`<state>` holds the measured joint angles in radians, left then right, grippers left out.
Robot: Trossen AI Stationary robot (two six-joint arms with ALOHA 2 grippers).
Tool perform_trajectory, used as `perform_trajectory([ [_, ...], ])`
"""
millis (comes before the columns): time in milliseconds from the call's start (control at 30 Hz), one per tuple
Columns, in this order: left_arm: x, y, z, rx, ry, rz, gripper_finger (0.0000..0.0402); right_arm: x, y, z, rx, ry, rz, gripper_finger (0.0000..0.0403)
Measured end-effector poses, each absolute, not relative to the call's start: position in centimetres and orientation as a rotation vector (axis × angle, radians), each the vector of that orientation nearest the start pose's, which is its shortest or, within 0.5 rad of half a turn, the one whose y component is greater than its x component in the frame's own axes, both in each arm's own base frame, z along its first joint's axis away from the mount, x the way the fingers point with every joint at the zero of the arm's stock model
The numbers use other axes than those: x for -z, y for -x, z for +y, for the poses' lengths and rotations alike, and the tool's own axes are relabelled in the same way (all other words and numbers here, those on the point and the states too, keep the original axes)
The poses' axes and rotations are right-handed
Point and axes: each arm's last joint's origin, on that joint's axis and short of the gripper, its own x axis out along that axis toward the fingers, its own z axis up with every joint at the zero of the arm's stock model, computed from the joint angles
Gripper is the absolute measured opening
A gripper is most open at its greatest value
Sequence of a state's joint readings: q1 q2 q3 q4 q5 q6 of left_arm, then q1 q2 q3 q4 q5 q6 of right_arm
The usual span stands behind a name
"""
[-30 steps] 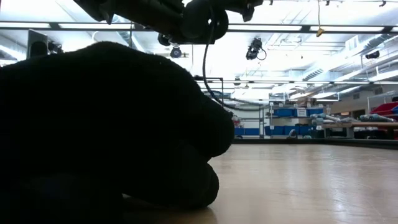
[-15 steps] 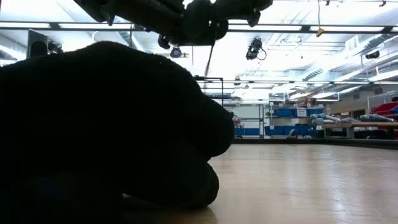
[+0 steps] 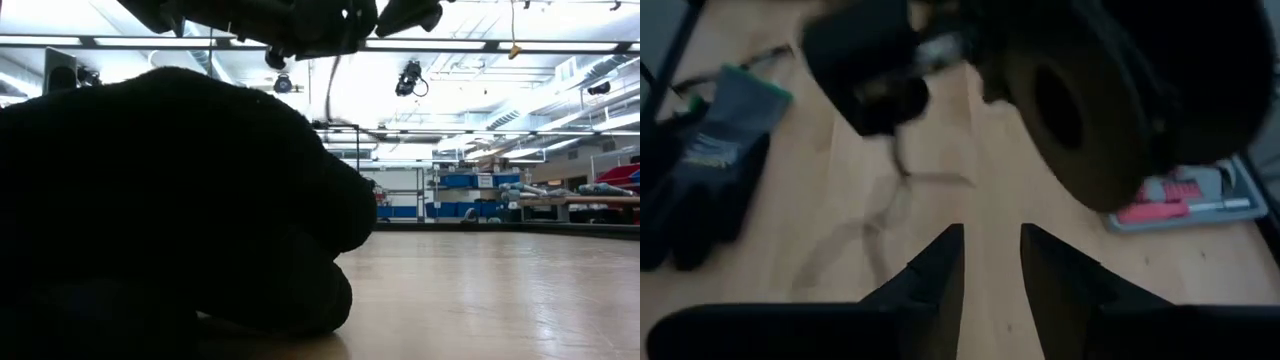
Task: Coil cords
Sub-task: Coil the black wire cable into the black spool
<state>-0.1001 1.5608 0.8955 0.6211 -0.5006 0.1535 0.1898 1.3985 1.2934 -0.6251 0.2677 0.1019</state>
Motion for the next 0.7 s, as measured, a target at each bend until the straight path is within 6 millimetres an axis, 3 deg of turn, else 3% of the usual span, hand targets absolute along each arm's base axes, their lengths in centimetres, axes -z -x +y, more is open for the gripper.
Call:
perform_trajectory([
  [467,-26.0,-34.0,-2.1,-0.379,-0.154,0.062,0.0,-33.5,-29.5,3.1,0.186,0.178,0.701,0.0095],
  [700,-25.8,-34.0,-2.1,-0.373,-0.159,0.08,0.0,-34.1,-30.0,2.8,0.086,0.175,0.634,0.0092],
])
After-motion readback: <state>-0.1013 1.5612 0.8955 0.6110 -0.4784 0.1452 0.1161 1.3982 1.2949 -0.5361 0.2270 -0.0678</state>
